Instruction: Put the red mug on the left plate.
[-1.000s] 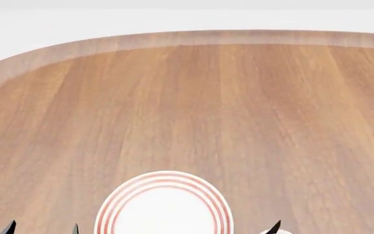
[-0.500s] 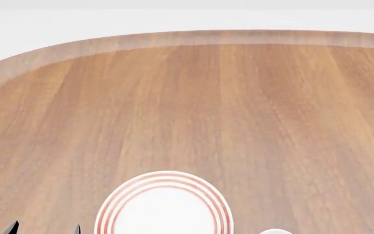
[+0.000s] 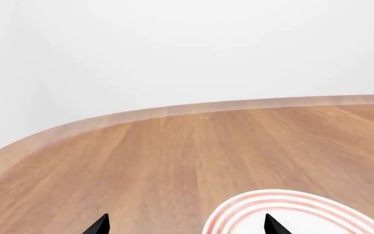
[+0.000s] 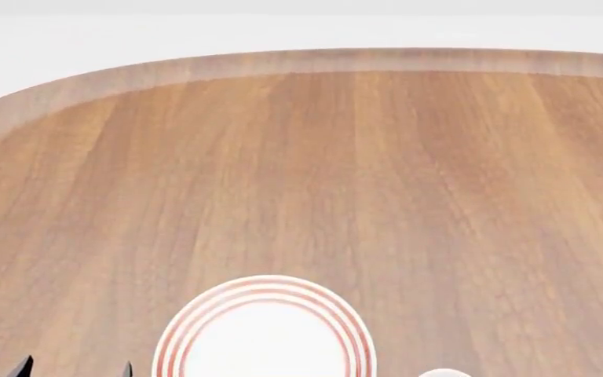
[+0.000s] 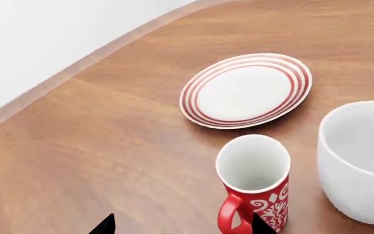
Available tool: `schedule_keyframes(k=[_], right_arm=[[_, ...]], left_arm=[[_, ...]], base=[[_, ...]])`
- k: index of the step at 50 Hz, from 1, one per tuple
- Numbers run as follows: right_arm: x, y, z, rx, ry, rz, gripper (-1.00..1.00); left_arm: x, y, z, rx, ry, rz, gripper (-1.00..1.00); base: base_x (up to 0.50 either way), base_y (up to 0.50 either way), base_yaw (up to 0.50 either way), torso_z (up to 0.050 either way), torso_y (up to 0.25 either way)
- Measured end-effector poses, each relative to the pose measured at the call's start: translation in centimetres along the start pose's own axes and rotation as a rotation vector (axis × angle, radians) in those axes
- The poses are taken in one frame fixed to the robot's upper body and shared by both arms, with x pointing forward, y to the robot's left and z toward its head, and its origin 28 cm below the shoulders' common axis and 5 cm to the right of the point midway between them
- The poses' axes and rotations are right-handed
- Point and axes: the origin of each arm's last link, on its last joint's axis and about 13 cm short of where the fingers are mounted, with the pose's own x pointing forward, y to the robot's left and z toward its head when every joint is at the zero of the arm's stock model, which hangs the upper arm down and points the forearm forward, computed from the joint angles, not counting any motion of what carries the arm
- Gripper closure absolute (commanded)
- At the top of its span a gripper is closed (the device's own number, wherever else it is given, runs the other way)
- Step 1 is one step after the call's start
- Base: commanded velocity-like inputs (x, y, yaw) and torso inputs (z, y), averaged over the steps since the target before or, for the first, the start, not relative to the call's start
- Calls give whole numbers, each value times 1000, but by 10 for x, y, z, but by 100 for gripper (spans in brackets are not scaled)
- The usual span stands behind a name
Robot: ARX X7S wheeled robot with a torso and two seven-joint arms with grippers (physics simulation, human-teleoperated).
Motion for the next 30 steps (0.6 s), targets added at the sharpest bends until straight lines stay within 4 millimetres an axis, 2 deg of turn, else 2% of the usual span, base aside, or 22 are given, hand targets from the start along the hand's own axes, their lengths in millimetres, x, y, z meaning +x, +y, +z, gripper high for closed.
schedule_keyframes(k=[17, 30], right_arm=[[23, 14, 8, 72, 54, -91, -100], [46, 17, 7, 102, 80, -212, -100]], left_arm=[[-1, -1, 0, -3, 0, -5, -100], [-1, -1, 0, -3, 1, -11, -100]], base=[[0, 0, 0, 0, 0], [0, 0, 0, 0, 0]])
